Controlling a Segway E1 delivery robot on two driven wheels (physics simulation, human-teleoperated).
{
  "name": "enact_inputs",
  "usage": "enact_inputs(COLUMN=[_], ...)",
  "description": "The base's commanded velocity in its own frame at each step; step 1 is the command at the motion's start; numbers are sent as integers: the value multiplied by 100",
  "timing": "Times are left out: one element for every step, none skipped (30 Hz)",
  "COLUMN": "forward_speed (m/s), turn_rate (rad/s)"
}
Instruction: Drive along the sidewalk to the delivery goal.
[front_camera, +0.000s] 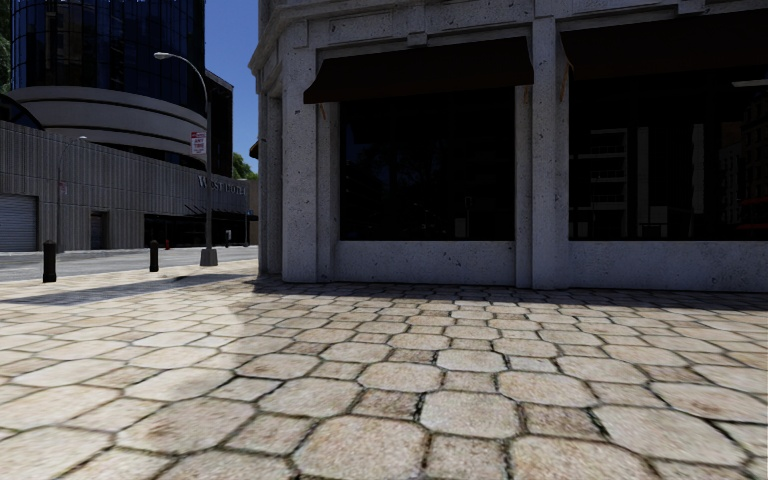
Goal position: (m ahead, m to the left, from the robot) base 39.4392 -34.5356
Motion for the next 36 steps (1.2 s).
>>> enact_inputs(forward_speed=[0,0,0,0,0,0,0,0,0,0,0,0,0,0,0,0,0,0,0,0,0,0,0,0,0,0,0,0,0,0,1,0,0,0,0,0], turn_rate=[0,0,0,0,0,0,0,0,0,0,0,0,0,0,0,0,0,0,0,0,0,0,0,0,0,0,0,0,0,0,0,0,0,0,0,0])
